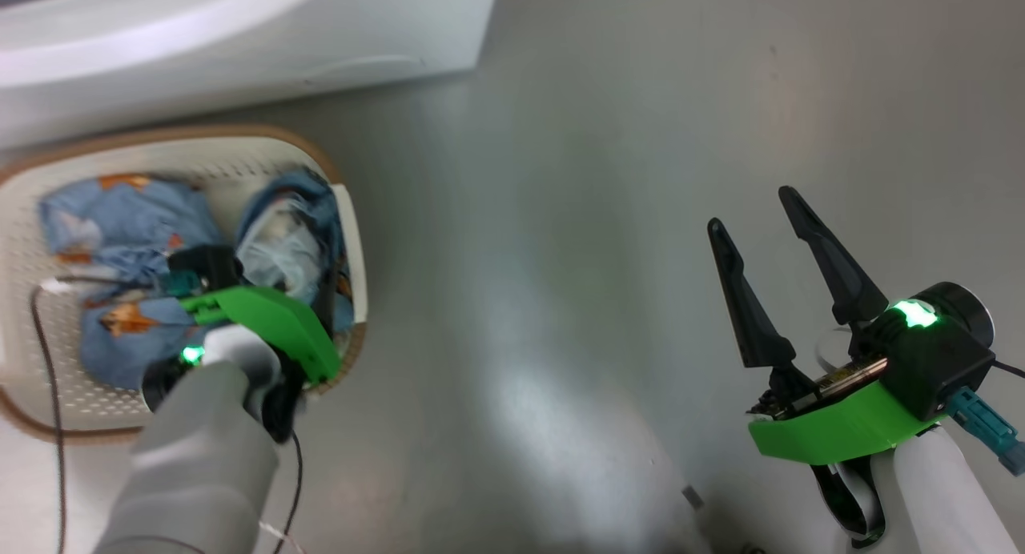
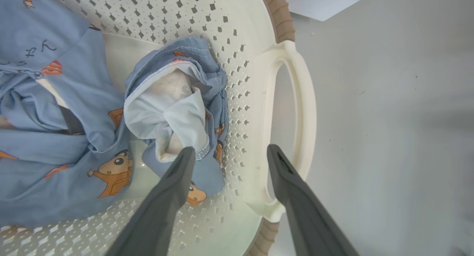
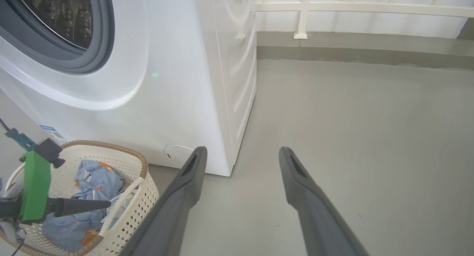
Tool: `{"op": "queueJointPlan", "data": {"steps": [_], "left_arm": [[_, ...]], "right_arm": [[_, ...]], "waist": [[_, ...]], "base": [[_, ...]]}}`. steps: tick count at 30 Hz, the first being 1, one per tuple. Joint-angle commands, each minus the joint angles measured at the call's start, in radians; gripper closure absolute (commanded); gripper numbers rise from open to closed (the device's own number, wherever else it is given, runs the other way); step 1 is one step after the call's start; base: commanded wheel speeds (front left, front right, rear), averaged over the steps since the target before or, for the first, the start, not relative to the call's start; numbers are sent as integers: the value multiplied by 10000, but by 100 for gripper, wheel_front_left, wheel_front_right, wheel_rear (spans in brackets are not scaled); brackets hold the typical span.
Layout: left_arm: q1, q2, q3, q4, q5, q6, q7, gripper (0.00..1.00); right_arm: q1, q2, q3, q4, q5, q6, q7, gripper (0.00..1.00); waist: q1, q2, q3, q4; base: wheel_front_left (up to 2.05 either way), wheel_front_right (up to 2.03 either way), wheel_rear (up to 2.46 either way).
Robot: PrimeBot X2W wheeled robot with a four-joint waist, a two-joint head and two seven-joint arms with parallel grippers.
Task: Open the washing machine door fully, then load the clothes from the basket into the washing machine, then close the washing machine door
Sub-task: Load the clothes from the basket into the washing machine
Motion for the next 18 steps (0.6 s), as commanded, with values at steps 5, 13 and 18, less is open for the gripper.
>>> {"op": "queueJointPlan", "data": {"steps": [5, 13, 18], "left_arm": [[-807, 624, 262, 137, -93, 394, 179, 0], [-1401, 1034, 149, 231, 139, 1443, 219, 0], [-1499, 1170, 120, 257, 188, 1985, 255, 0]], "right_arm": [[-170, 24, 351, -356, 242, 87, -123, 0], [-328, 150, 370, -621, 348, 87, -127, 0], [-296, 164, 349, -711, 377, 87, -128, 0]], "waist": [[0, -1, 1671, -872], [0, -1, 2421, -1104], [0, -1, 2645, -1117]], "base": [[0, 0, 0], [0, 0, 0], [0, 0, 0]]}}
